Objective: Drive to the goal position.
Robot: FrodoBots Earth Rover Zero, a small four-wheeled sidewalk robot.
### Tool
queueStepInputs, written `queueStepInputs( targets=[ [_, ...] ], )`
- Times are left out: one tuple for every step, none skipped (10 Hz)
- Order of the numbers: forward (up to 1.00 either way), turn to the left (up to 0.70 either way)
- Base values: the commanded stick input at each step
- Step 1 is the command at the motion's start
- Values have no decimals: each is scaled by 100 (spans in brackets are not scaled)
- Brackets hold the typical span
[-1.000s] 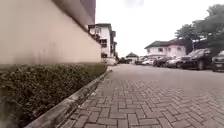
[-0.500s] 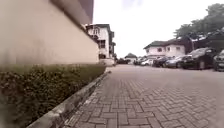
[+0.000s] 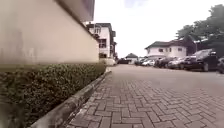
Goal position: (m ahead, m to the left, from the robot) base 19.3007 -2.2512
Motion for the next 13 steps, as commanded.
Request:
queueStepInputs(
  targets=[
    [70, -29],
    [70, -35],
    [70, -35],
    [70, -35],
    [70, -17],
    [70, 0],
    [70, 0],
    [70, 0],
    [70, 0],
    [70, 0],
    [70, 0],
    [70, 0],
    [70, 0]
  ],
)
